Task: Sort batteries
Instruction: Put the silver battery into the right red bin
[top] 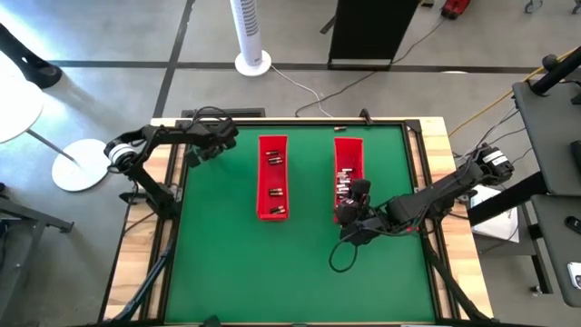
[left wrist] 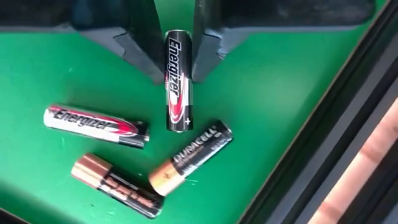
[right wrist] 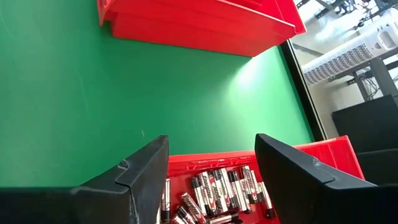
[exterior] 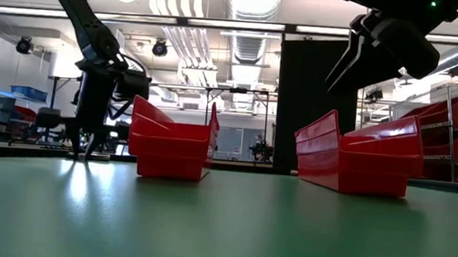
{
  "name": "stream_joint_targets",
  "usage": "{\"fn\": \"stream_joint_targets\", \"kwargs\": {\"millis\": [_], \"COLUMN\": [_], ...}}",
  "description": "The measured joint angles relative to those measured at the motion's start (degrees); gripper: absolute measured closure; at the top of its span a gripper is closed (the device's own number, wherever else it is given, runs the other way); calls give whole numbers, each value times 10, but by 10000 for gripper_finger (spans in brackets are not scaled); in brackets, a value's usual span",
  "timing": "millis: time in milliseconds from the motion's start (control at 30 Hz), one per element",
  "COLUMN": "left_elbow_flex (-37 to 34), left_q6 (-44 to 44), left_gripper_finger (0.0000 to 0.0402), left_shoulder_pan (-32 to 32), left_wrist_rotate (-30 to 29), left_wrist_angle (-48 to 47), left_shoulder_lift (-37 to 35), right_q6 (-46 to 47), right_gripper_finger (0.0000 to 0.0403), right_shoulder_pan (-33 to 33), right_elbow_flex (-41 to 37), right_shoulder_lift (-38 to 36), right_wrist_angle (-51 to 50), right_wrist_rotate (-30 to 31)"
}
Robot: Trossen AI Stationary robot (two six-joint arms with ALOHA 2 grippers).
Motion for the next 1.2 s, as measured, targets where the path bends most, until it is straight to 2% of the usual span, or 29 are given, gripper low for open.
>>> {"fn": "stream_joint_targets", "kwargs": {"millis": [133,367,733,933,1200], "left_elbow_flex": [-1,-5,-6,-8,-8], "left_q6": [24,41,57,85,98], "left_gripper_finger": [373,373,373,373,373], "left_shoulder_pan": [-11,-16,-49,-94,-207], "left_wrist_rotate": [2,8,5,32,13], "left_wrist_angle": [0,0,-4,1,2], "left_shoulder_lift": [-1,-1,-7,-34,-43], "right_q6": [0,2,2,2,1], "right_gripper_finger": [169,163,178,173,159], "right_shoulder_pan": [0,0,0,0,0], "right_elbow_flex": [0,0,0,0,0], "right_shoulder_lift": [0,0,0,0,0], "right_wrist_angle": [0,0,0,7,9], "right_wrist_rotate": [0,0,0,0,0]}}
